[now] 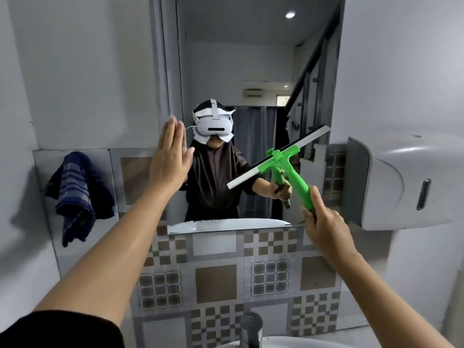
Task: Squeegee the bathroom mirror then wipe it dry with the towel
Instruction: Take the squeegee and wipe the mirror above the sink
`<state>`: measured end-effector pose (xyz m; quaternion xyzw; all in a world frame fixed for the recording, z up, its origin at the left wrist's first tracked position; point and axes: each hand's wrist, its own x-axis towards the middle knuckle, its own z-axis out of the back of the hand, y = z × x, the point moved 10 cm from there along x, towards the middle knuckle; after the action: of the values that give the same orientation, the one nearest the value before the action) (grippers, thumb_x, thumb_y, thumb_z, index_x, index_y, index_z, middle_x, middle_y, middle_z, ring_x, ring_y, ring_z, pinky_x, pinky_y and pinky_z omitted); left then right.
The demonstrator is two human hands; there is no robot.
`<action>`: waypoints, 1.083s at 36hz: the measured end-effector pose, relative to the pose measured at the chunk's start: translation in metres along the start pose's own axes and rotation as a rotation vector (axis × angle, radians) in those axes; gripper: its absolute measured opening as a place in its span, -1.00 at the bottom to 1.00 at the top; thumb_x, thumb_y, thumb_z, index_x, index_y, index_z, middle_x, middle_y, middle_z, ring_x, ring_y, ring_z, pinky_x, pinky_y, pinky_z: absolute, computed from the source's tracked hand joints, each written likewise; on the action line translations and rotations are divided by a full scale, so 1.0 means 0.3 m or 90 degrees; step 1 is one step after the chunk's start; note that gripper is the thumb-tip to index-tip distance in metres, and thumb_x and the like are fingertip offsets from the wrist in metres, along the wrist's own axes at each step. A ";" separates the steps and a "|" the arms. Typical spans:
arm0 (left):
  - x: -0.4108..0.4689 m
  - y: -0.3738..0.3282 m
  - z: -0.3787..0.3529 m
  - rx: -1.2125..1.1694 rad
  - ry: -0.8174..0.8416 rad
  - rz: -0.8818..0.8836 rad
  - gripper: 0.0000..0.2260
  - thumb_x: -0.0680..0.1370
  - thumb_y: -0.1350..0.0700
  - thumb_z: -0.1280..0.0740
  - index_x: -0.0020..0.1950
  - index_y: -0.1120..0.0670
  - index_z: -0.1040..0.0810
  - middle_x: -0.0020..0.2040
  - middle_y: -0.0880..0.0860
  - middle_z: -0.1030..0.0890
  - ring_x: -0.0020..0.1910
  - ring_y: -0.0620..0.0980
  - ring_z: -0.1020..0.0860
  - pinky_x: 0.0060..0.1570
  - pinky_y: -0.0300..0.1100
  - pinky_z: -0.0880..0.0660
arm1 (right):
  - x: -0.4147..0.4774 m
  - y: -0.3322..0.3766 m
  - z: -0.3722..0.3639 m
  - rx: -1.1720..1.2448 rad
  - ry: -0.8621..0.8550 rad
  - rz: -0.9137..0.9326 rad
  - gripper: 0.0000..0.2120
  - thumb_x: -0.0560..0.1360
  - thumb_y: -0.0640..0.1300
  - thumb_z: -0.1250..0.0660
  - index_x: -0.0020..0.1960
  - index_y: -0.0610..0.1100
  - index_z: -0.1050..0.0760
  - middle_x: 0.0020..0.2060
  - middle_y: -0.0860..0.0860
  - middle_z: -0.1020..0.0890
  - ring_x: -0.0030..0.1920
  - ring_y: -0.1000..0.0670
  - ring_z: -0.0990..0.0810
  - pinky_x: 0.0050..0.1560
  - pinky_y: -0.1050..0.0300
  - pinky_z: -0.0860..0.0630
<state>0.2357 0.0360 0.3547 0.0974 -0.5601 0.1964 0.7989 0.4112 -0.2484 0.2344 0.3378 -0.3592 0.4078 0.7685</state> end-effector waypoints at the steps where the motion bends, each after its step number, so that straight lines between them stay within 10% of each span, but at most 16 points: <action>1: -0.005 -0.006 0.008 -0.008 -0.002 -0.008 -0.45 0.60 0.02 -0.10 0.51 0.18 0.03 0.54 0.13 0.02 0.52 0.05 0.03 0.39 -0.37 0.22 | -0.014 0.007 -0.007 0.010 -0.010 -0.021 -0.42 0.49 -0.25 -0.31 0.44 -0.23 -0.18 -0.32 -0.23 -0.61 -0.48 -0.21 -0.52 -0.49 -0.06 -0.53; 8: -0.013 -0.018 0.028 -0.065 0.030 -0.060 -0.41 0.59 0.08 -0.23 0.50 0.18 -0.02 0.54 0.14 0.00 0.51 0.07 0.00 0.40 -0.03 -0.21 | -0.110 0.079 -0.072 0.156 -0.052 -0.200 -0.46 0.56 -0.14 -0.19 0.48 -0.11 -0.07 -0.30 -0.16 -0.56 -0.43 -0.16 -0.53 -0.40 -0.10 -0.58; 19: -0.012 0.004 0.020 -0.092 0.043 -0.117 -0.38 0.57 0.08 -0.25 0.51 0.17 0.01 0.54 0.13 0.03 0.51 0.10 0.01 0.45 -0.02 -0.11 | -0.173 0.260 -0.181 0.353 -0.118 -0.391 -0.74 0.57 -0.15 -0.15 0.25 -0.14 -0.26 -0.45 -0.04 -0.39 -0.52 0.03 -0.33 -0.53 0.09 -0.37; 39: -0.014 0.009 0.050 -0.068 0.096 -0.149 -0.40 0.58 0.09 -0.23 0.51 0.13 0.01 0.55 0.07 0.06 0.51 0.01 0.04 0.30 0.00 -0.38 | -0.279 0.518 -0.321 0.306 -0.002 -0.335 -0.45 0.60 -0.13 -0.11 0.51 -0.08 0.04 -0.45 -0.01 -0.40 -0.50 0.03 -0.37 -0.54 0.14 -0.34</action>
<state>0.2204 0.0318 0.3559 0.1047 -0.4932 0.0783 0.8600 0.2686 -0.1340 0.1508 0.5908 -0.1549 0.2682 0.7450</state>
